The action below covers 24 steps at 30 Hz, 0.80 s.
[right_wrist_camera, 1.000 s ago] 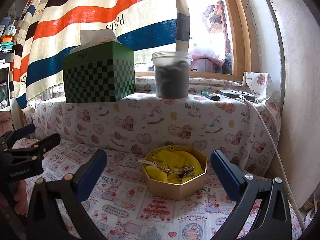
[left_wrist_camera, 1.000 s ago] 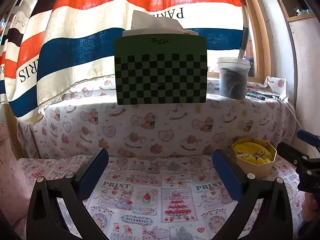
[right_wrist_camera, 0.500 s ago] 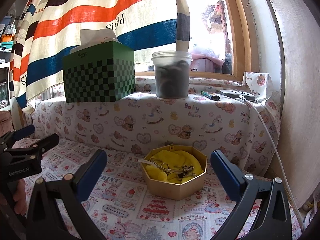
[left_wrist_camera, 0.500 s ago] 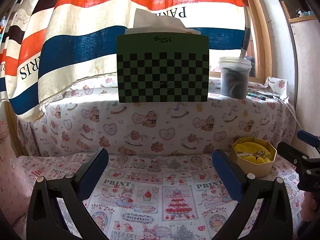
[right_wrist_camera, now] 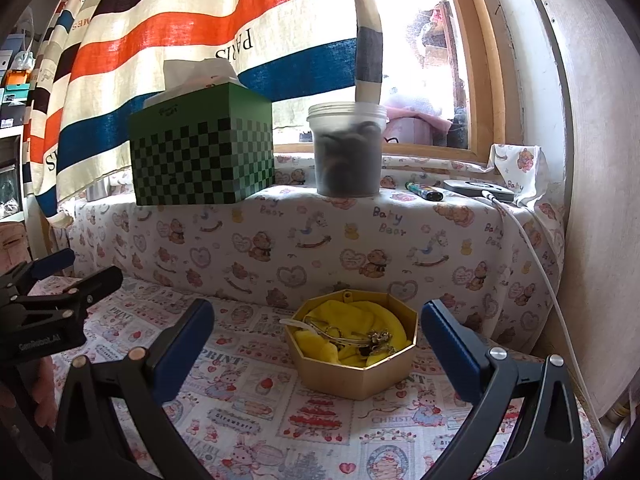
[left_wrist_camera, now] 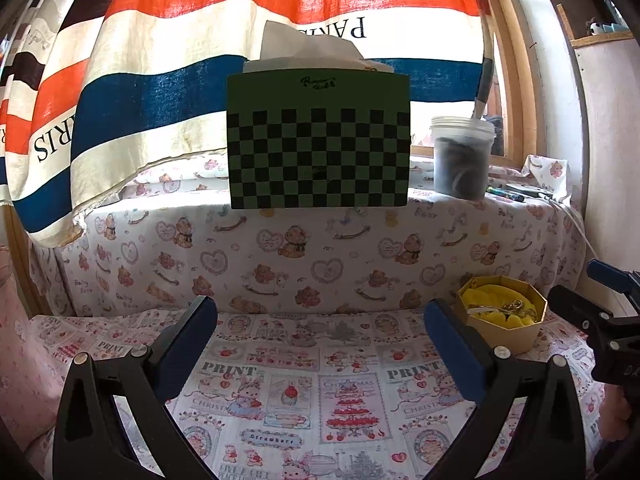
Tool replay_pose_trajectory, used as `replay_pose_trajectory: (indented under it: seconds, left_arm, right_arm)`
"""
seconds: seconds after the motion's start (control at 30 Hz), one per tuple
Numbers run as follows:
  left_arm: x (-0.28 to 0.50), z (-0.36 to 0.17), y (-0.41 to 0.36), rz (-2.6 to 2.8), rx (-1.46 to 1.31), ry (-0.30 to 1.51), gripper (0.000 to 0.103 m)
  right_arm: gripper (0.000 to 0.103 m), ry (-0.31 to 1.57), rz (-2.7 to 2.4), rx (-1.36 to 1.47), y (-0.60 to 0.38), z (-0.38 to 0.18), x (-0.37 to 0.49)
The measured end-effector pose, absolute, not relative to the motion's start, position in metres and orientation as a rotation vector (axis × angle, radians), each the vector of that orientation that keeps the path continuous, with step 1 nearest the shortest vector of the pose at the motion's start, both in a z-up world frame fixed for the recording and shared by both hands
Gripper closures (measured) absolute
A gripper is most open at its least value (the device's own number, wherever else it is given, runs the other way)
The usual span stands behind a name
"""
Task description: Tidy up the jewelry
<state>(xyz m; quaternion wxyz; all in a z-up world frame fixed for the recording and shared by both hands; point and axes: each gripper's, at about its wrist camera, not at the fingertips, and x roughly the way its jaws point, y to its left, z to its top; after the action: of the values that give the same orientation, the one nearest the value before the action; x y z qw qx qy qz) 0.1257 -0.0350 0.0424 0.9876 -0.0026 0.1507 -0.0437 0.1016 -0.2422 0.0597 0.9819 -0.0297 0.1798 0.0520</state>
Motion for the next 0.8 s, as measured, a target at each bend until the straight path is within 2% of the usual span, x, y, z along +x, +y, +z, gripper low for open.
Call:
replay_pose_trajectory:
  seconds: [0.8]
  left_arm:
    - [0.1263,0.0416,-0.0342,-0.084,-0.010,0.305,0.000]
  right_arm:
    - [0.000,0.372,0.102,-0.053,-0.2428,0.0586,0.1026]
